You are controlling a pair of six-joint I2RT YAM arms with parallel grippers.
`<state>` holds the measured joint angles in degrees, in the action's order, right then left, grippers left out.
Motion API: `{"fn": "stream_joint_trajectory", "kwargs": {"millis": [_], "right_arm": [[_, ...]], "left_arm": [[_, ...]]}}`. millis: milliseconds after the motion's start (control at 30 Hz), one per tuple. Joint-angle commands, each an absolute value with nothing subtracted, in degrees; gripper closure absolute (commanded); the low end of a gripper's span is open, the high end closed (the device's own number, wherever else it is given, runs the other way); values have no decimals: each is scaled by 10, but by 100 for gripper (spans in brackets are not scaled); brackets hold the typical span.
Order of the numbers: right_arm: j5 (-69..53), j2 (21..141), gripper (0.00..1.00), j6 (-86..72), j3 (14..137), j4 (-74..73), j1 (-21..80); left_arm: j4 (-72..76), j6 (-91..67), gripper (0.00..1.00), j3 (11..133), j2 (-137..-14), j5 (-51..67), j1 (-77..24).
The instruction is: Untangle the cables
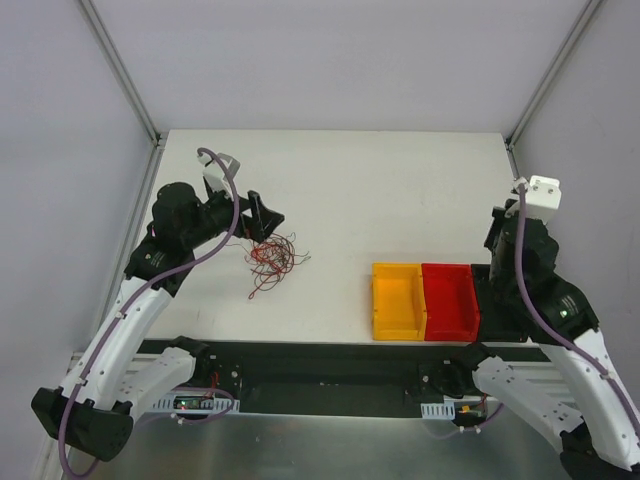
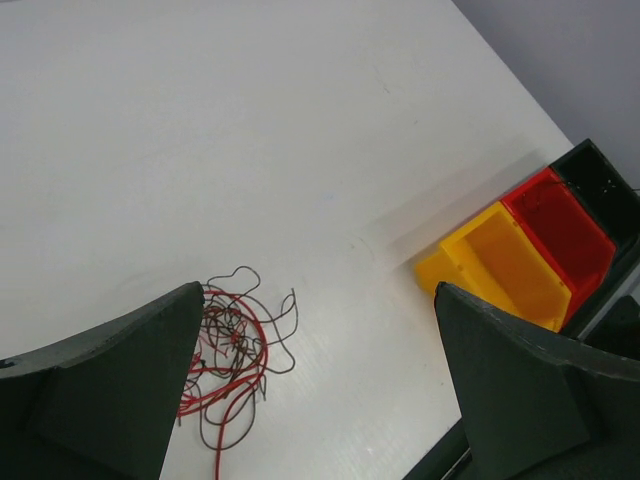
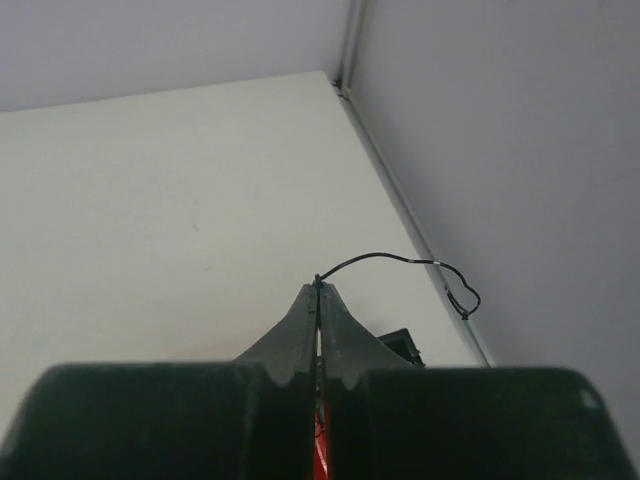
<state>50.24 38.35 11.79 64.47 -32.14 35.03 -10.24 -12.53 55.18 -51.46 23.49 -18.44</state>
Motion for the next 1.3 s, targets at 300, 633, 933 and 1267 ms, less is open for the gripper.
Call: {"fn": "stream_joint_trajectory", "kwargs": {"millis": [300,633,933,1267], "right_arm": [[347,403,99,74,762,-364,236],[414,434,99,94,809,-404,236],[486,454,100,30,712,-455,229],[381,450,99,-80,615,-469,188]], "left_arm": [[-112,-77,1,505,-472,182,-201],[-108,-84,1,500,-459,202,-202],[-109,-79,1,498,-463,197,-207],[-109,-83,1,498,-483,200,-205]]}}
